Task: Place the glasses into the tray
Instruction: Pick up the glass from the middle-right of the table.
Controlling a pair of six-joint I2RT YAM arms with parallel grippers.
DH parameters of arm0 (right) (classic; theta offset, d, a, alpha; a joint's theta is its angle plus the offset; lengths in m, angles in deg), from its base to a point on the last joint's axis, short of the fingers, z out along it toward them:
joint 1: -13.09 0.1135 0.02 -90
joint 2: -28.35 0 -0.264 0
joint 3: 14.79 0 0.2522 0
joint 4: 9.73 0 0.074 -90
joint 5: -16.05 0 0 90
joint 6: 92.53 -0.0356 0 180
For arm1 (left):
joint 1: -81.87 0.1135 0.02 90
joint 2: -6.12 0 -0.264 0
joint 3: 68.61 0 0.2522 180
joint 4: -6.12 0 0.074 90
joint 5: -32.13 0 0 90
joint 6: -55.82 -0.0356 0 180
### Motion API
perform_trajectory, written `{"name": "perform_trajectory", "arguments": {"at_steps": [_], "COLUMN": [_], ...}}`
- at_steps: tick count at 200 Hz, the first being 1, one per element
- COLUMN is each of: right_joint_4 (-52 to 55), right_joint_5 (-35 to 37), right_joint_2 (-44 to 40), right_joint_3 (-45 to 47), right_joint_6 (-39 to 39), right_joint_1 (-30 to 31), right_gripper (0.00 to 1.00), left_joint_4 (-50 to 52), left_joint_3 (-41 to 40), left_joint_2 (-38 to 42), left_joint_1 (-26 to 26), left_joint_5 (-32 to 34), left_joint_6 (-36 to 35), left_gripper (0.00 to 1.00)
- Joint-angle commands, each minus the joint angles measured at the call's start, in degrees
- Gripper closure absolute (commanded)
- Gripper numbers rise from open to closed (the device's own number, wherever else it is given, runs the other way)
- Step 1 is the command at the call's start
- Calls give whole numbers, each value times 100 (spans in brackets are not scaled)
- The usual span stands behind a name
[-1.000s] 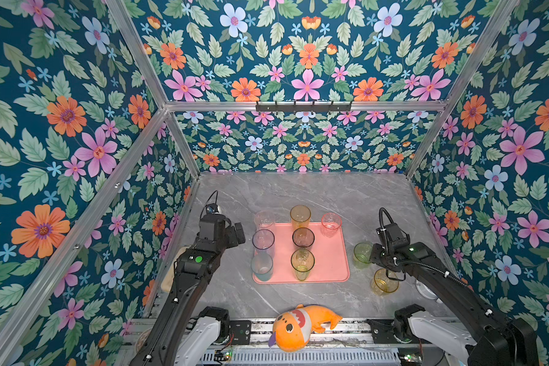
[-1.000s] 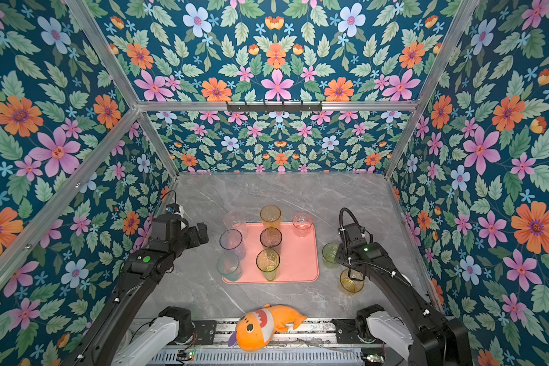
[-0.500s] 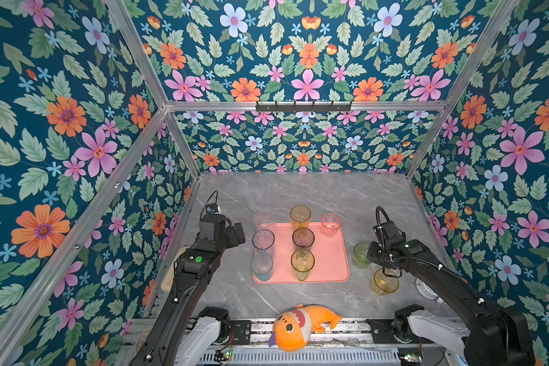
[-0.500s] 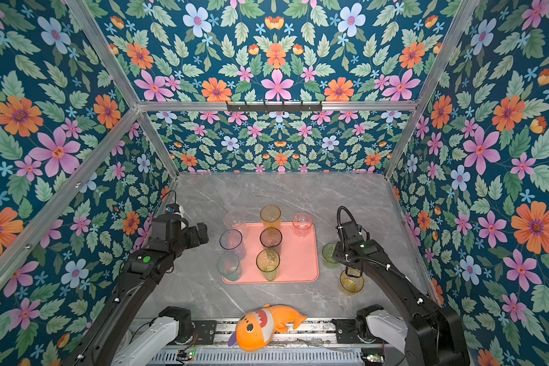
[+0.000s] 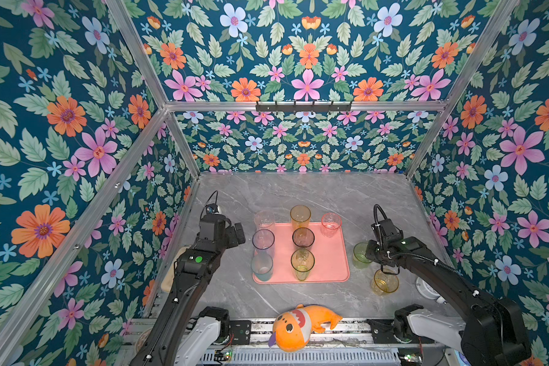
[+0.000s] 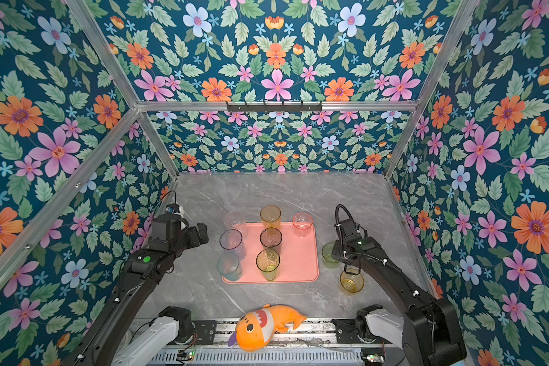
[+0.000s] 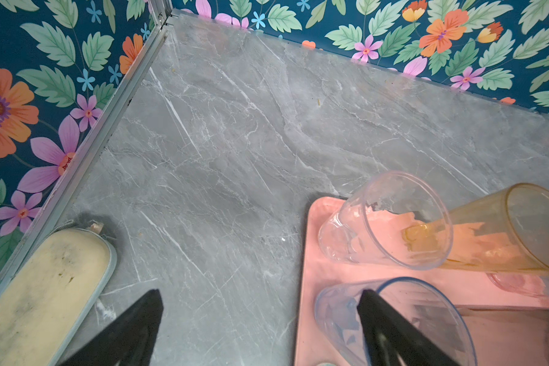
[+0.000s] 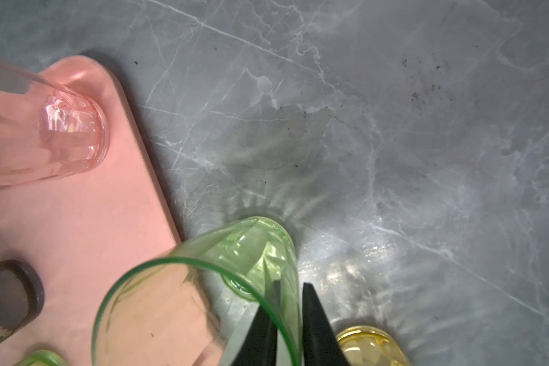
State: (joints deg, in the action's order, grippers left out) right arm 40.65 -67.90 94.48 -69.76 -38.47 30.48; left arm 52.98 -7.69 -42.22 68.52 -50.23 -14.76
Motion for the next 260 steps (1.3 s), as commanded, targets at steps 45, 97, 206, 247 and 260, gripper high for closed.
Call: {"name": "perform_trajectory", "arguments": {"at_steps": [45, 97, 206, 247, 260], "right_joint_4": [-32, 94, 1228, 1322, 1320], "right_joint_5": [21, 93, 346, 327, 318], "right_joint_2": [117, 136, 483, 794, 902], "right_joint_3": [-201, -353, -1577, -1836, -1902], "right_joint_6": [140, 262, 483, 428, 424], "right_joint_1": [2, 1, 706, 991, 1059], "right_gripper": [92, 97, 100, 100, 100], "left_joint_4": [34, 56, 80, 83, 74], "left_joint_3": [-31, -22, -36, -35, -38], "left_joint_2": [35, 46, 88, 96, 84], "left_joint_1": [3, 2, 1, 4, 3], "left_joint_5": [18, 44, 62, 81, 71], "left_joint_6": [4, 0, 9, 9, 9], "left_gripper": [1, 1, 1, 1, 1]}}
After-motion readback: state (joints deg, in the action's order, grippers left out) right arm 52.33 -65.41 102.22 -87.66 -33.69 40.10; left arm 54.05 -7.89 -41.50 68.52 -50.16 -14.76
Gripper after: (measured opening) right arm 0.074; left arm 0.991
